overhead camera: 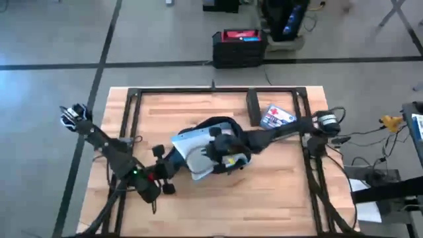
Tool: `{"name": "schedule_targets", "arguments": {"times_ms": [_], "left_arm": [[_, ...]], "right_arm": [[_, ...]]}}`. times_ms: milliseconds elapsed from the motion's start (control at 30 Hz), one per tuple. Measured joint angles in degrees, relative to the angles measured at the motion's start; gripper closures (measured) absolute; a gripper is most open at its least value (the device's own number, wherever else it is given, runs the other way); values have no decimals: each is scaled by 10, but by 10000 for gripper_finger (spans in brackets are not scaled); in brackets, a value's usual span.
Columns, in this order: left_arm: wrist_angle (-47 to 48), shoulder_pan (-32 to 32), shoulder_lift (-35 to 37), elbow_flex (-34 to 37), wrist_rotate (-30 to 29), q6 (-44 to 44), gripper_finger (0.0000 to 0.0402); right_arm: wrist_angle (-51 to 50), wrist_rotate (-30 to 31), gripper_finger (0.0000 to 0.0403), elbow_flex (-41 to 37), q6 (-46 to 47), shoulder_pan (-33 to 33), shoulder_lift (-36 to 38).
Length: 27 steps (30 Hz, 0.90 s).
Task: Unpack backpack
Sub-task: Put the zip bag into the dark blue backpack
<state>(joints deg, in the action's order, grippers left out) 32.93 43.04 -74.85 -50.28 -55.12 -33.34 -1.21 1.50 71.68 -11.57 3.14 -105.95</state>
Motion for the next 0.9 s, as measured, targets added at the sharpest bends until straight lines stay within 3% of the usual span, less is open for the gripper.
{"name": "schedule_targets", "arguments": {"times_ms": [233,433,900], "left_arm": [[-1,28,10,-1,-16,0,401],[27,66,26,-26,-44,0,401],[66,72,26,-29,-68,-27,401]], "right_arm": [[-14,6,400,2,30,-45,-90],[-80,115,402,-1,70,-54,-106],[-122,106,403,8,-28,24,43]]}}
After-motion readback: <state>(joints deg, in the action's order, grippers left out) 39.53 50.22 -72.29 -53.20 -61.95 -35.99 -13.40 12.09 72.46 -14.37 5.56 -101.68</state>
